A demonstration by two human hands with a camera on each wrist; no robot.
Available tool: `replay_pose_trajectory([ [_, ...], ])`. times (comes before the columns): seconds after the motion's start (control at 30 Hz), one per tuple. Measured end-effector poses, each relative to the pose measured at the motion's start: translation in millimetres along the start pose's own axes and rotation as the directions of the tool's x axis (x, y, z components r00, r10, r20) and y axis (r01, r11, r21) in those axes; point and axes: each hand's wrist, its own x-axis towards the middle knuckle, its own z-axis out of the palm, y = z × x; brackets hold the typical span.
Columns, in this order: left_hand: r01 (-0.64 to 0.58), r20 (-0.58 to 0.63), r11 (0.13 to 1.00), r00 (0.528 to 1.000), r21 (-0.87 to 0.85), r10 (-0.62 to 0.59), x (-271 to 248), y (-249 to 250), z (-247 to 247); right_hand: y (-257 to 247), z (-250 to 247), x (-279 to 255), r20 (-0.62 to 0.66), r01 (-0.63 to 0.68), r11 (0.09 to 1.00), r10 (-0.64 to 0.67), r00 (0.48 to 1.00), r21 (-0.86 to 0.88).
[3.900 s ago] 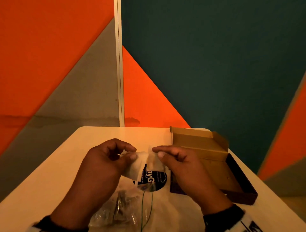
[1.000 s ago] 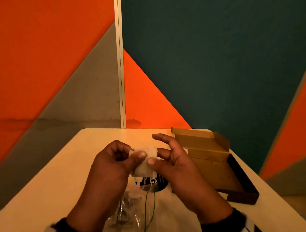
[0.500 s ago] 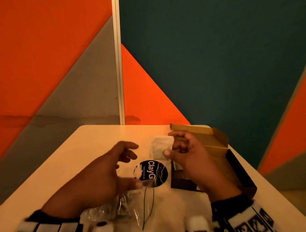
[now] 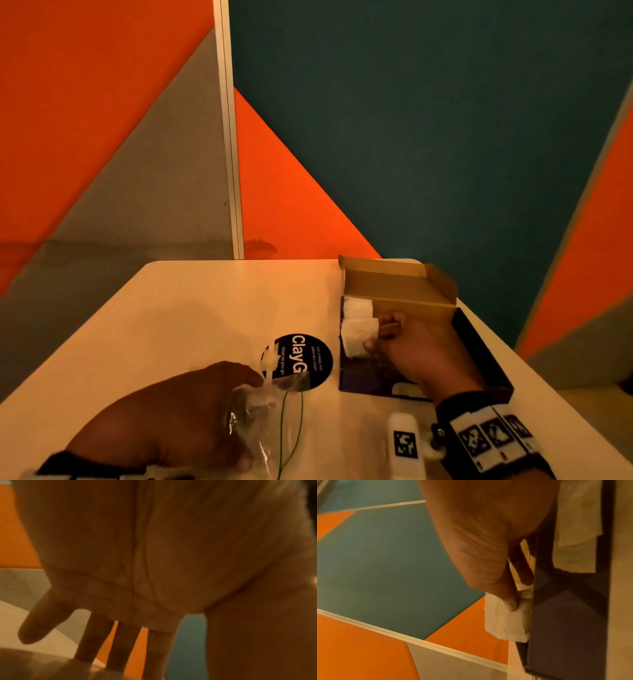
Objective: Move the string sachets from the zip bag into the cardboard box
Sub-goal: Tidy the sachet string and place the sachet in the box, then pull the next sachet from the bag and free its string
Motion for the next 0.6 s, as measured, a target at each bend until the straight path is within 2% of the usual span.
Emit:
replay_pose_trajectory([
  [0.13,-0.002,0.014,0.999,1.0,0.038,0.001,-3,6,1,5,4,10,-0.012,-0.003,0.988,0.002,1.0,-0.152],
  [0.23,-0.002,0.08,1.0,0.997,0.027,0.0,-3,14,-6,11,7,16,-0.056,0.013,0.931,-0.036,0.998,-0.366],
  [0.3,-0.004,0.119,1.0,0.993,0.0,0.003,-1,18,-12,16,10,21,-0.077,0.025,0.893,-0.066,0.995,-0.449],
  [0.5,0.02,0.127,1.0,0.992,-0.011,-0.019,-1,18,-14,18,13,21,-0.105,0.021,0.888,-0.078,0.991,-0.46],
  [0.6,0.017,0.126,1.0,0.992,0.009,-0.018,-4,18,-14,15,10,20,-0.115,0.002,0.917,-0.052,0.992,-0.4],
])
